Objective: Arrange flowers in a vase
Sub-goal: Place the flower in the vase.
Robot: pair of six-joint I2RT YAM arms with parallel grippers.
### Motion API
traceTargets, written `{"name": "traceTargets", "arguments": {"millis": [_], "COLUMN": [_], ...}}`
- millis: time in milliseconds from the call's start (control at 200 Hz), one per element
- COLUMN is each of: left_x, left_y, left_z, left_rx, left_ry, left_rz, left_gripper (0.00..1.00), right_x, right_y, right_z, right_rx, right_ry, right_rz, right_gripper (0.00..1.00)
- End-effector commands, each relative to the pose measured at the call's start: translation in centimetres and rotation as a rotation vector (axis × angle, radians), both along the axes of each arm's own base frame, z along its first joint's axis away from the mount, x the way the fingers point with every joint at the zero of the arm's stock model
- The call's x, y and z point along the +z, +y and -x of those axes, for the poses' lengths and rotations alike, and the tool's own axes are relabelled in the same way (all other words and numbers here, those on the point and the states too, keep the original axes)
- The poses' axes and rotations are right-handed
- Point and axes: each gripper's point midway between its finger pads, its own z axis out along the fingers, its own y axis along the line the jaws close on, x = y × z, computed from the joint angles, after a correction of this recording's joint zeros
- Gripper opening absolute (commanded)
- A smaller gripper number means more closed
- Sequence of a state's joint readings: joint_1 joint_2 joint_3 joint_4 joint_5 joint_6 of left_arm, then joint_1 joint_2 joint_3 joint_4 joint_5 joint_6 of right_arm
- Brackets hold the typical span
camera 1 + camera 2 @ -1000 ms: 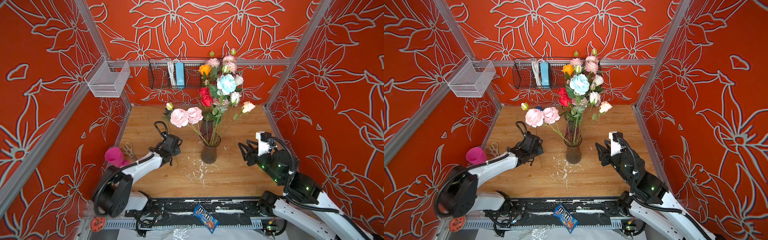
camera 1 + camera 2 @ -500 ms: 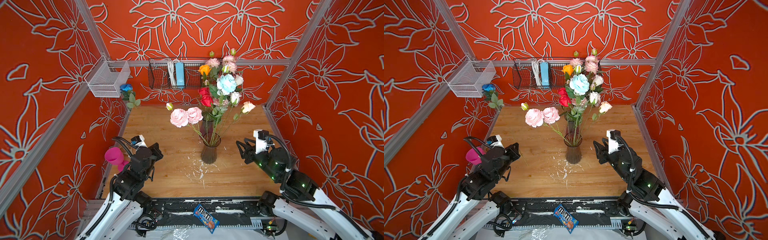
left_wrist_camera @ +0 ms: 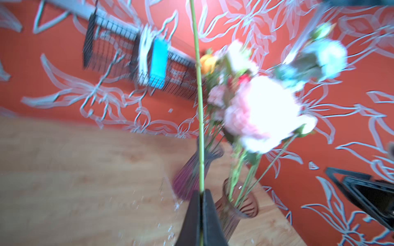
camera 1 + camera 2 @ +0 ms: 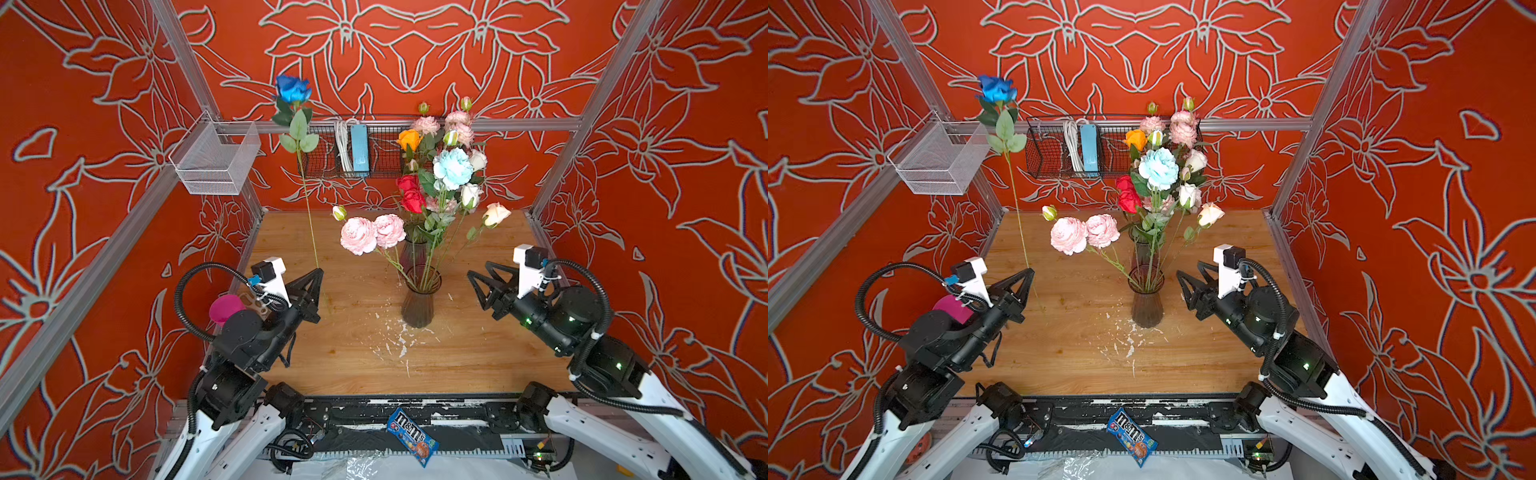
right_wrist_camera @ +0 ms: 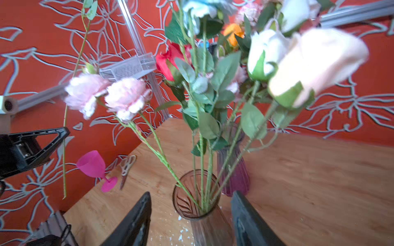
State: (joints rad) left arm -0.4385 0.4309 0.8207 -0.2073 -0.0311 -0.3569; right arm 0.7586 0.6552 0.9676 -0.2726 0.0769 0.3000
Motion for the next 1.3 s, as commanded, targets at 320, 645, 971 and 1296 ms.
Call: {"name": "traceTargets", "arguments": {"millis": [320, 645, 971, 1296], "left_x": [8.6, 7.7, 5.7, 4.5], "left_y": [-6.2, -12.0, -16.8, -17.6], "left_z": [3.7, 2.5, 2.6, 2.2], "left_rx": [-0.417, -0.566, -0.652, -0.648], "left_ry": [-0.237, -0.232, -0.201, -0.175], "left_rz": [0.011, -0.006, -0.041, -0.062], "left_gripper": [0.00, 0.00, 0.00, 0.00], "right_x": [7.7, 12.0, 14.2, 13.9], "right_y": [6.4, 9.5, 11.4, 11.6], "right_z": [2.3, 2.4, 0.8, 0.7], "right_rx": [0.365, 0.513, 0.535, 0.538], "right_ry": [-0.072, -0.097, -0.113, -0.114], "right_rz": [-0.121, -0.198, -0.242, -0.242], "right_gripper": [0.64, 0.62, 0.61, 0.12]}}
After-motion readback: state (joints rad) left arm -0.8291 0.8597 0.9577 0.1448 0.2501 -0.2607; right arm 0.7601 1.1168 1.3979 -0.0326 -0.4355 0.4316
